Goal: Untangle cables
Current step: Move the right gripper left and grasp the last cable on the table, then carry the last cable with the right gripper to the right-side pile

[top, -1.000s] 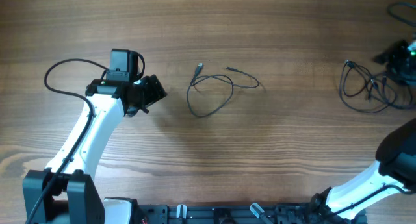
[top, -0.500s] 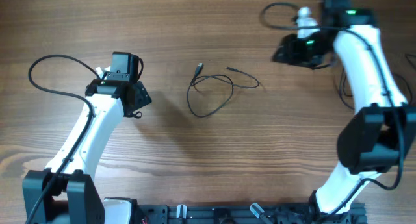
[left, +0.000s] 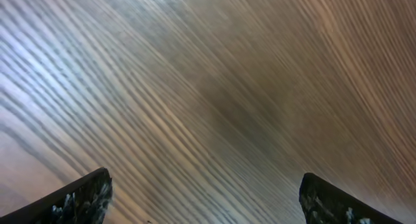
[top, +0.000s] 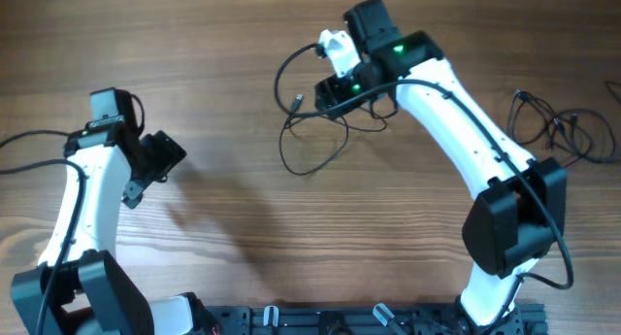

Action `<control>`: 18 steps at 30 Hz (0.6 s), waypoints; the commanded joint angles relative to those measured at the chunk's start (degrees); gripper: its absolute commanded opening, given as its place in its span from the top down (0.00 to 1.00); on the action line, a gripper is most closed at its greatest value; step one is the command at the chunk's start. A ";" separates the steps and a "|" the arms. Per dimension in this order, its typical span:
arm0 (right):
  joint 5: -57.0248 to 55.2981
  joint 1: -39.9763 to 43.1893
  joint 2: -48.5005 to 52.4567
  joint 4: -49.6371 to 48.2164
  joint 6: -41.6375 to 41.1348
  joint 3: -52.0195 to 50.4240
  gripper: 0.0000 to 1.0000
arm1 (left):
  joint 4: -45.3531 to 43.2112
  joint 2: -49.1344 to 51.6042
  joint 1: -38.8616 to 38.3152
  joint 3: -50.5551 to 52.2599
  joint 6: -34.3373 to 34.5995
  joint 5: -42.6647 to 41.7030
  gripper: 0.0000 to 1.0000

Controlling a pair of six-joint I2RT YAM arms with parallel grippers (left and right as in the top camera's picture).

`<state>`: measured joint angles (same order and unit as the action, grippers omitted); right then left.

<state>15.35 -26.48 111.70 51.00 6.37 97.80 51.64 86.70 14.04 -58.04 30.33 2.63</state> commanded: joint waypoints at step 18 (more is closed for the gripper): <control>-0.72 -4.70 0.72 -22.53 11.50 -22.36 0.18 | 0.31 0.42 0.85 -0.68 0.57 -2.21 0.05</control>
<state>14.72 -31.05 111.70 29.21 16.86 77.52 51.88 86.70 14.70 -58.04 30.33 0.93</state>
